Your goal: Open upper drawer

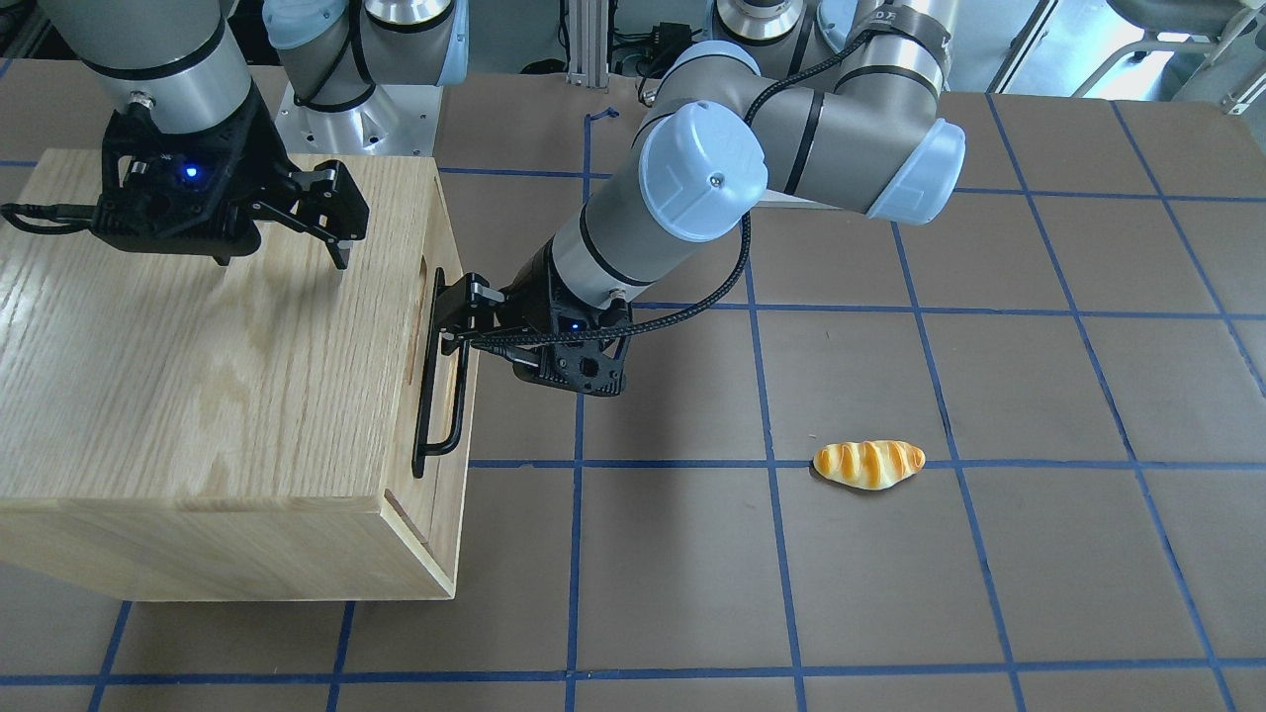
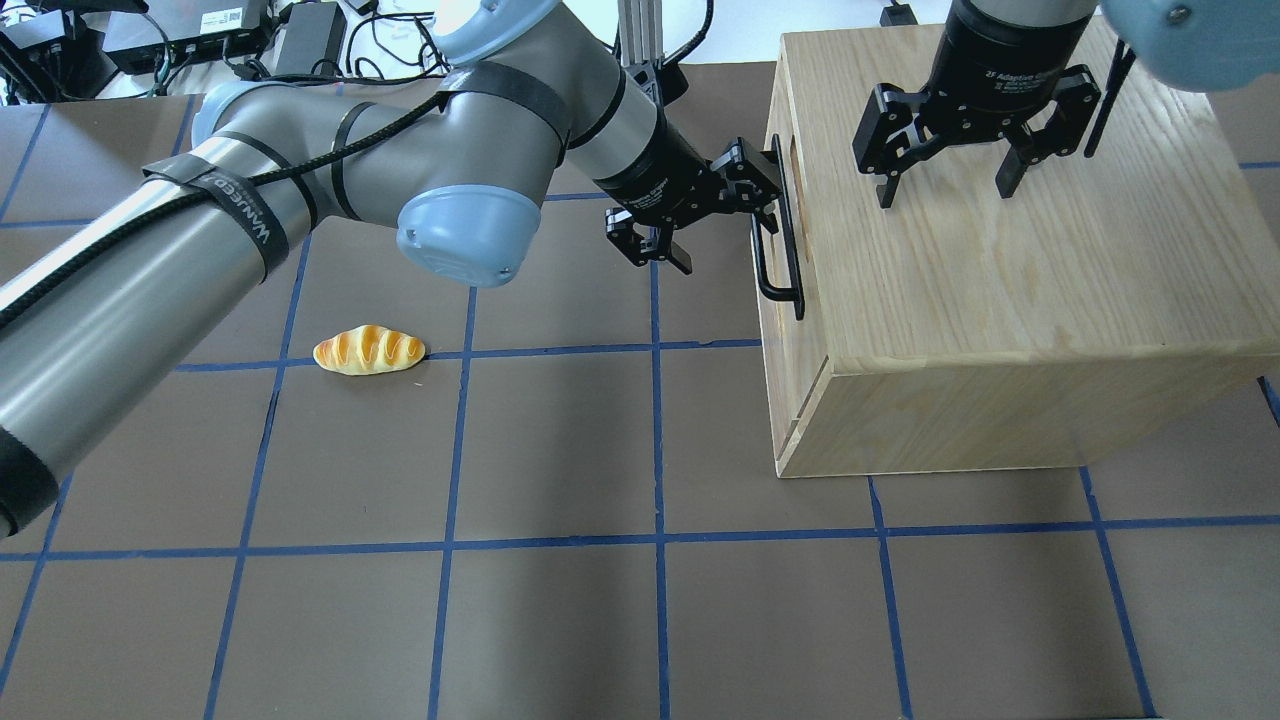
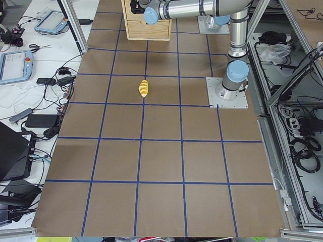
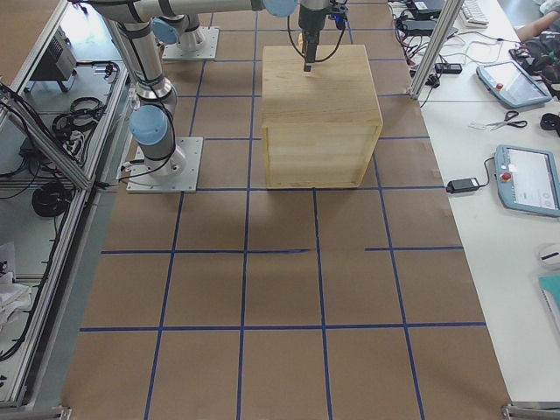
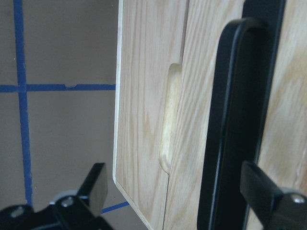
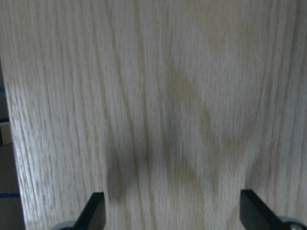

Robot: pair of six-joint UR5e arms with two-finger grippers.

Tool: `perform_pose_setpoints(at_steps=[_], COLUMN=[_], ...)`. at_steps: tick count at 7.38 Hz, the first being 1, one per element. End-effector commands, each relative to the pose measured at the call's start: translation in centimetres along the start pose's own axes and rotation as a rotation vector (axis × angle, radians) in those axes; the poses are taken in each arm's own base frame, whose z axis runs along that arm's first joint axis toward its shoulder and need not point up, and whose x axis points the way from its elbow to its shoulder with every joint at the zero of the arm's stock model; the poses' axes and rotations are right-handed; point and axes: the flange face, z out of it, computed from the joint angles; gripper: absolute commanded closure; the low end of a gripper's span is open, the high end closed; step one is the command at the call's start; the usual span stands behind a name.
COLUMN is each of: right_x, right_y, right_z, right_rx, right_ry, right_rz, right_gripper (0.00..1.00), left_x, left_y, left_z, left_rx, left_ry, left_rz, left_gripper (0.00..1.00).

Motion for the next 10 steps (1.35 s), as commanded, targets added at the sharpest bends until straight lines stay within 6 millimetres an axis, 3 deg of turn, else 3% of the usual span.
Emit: perform_pose_setpoints(at_steps=[1, 10], right_x=[0.0, 0.0], right_y=[0.0, 0.0], right_z=[0.0, 0.0], right_rx=[0.000, 0.000], right_ry=[0.000, 0.000], right_rz=[0.000, 0.000], right_gripper=[0.00, 0.00], left_x=[0.3, -1.0], left_y=[0.1, -0.5], left_z=[0.5, 0.6], left_rx=[0.001, 0.064], left_ry=[-0.004, -0.146], left_rz=[0.010, 0.124], left_gripper=[0.01, 0.00])
